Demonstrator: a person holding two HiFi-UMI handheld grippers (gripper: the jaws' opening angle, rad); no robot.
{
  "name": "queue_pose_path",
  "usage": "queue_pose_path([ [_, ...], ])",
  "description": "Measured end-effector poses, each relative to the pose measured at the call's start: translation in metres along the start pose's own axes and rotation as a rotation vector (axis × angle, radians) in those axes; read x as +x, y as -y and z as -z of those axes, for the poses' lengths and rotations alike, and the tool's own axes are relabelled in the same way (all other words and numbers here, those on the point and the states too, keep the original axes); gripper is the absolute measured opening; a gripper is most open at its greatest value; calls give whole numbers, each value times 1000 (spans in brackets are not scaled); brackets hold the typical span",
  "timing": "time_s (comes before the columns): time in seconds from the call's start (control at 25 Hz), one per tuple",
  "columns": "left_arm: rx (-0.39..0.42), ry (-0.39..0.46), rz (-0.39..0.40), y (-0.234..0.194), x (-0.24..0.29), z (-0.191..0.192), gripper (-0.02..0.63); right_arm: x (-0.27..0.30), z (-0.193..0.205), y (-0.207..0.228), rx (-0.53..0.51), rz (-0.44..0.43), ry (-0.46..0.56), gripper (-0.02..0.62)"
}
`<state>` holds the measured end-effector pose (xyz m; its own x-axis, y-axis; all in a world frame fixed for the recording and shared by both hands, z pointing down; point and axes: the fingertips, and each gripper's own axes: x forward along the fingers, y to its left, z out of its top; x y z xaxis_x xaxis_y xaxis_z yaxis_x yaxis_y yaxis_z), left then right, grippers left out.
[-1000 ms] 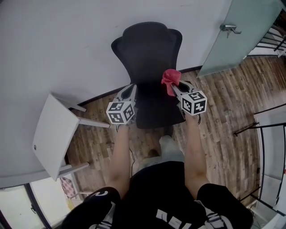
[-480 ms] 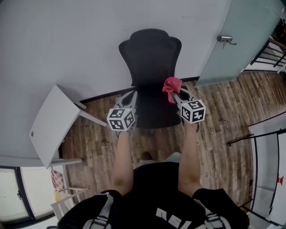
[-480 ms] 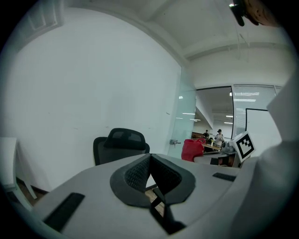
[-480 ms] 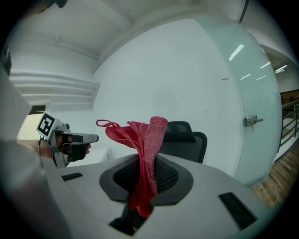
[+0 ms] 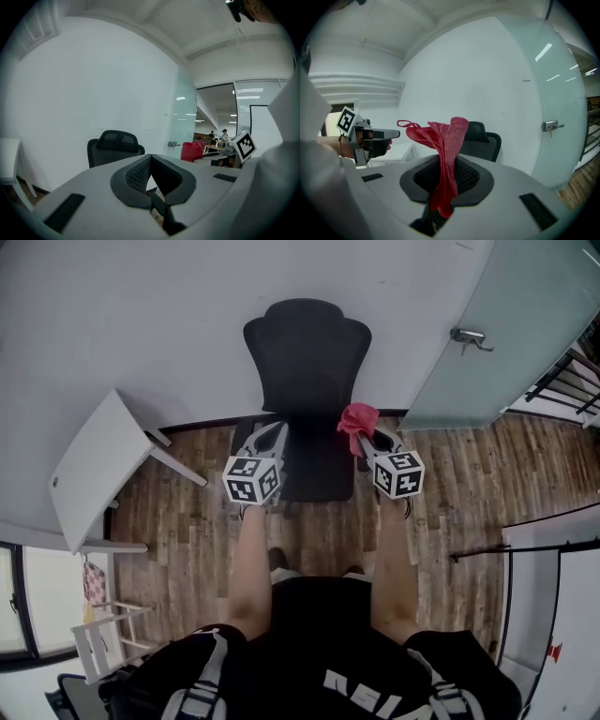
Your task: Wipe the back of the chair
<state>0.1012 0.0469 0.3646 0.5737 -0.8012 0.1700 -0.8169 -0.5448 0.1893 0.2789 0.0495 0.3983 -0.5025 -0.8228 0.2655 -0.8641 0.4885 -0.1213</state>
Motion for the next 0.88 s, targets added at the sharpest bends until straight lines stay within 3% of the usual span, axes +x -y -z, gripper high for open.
queue_pose_path([
  [0.36, 13, -22, -25, 20, 6, 12, 23, -9, 1, 12, -28, -35, -14, 75],
  [0.88, 54, 11, -54, 14, -12, -19, 25, -2, 4, -5, -50, -39, 9, 75],
])
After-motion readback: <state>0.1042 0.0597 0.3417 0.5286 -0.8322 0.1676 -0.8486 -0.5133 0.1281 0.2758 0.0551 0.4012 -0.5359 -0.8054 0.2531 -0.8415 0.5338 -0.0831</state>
